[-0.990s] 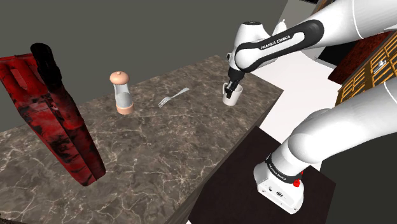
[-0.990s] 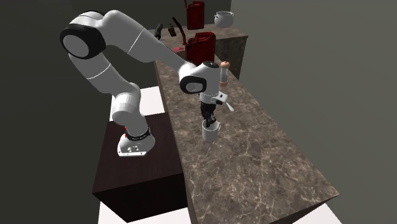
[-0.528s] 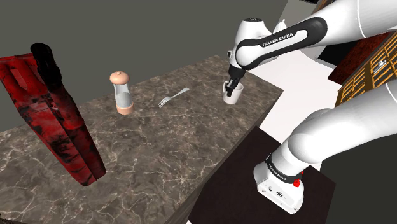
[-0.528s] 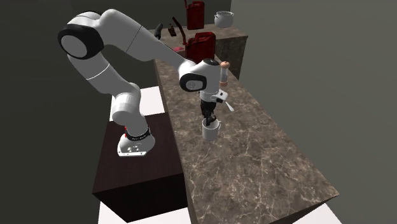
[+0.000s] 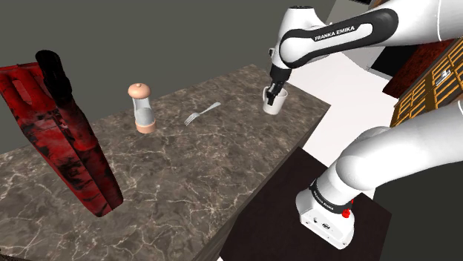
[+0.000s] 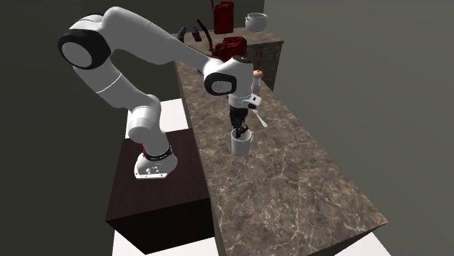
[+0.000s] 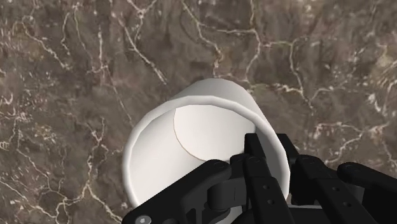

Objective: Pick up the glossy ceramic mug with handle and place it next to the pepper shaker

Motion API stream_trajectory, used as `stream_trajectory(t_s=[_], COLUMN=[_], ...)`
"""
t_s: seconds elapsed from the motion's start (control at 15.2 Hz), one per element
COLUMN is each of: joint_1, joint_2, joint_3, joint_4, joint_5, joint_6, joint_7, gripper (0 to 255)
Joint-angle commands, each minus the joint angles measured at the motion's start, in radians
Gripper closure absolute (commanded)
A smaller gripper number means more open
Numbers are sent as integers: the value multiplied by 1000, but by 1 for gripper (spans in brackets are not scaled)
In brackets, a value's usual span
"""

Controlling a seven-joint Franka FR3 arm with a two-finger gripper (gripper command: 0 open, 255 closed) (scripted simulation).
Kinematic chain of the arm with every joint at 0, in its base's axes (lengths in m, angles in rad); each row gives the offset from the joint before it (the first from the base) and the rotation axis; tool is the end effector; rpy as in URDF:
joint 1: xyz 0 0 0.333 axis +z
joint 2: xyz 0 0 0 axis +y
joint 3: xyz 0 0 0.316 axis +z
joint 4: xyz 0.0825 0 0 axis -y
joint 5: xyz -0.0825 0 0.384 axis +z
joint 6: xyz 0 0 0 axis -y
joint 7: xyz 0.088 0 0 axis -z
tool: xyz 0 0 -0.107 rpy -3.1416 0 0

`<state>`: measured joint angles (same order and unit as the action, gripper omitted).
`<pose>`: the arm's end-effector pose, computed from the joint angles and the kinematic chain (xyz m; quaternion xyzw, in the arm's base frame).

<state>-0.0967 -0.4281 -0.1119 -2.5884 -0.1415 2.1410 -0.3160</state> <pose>0.3857 -0.0869 0.4002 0.9945 0.0976 -0.0187 0.0322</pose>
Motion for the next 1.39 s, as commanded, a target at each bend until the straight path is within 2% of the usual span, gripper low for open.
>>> stream_trajectory(t_s=[0.0,1.32], joint_1=[0,6], joint_2=[-13,-86], joint_3=[1,16], joint_4=[17,233], joint_5=[2,18], joint_6=[-30,-319], joint_7=[-2,-22], gripper=[255,255])
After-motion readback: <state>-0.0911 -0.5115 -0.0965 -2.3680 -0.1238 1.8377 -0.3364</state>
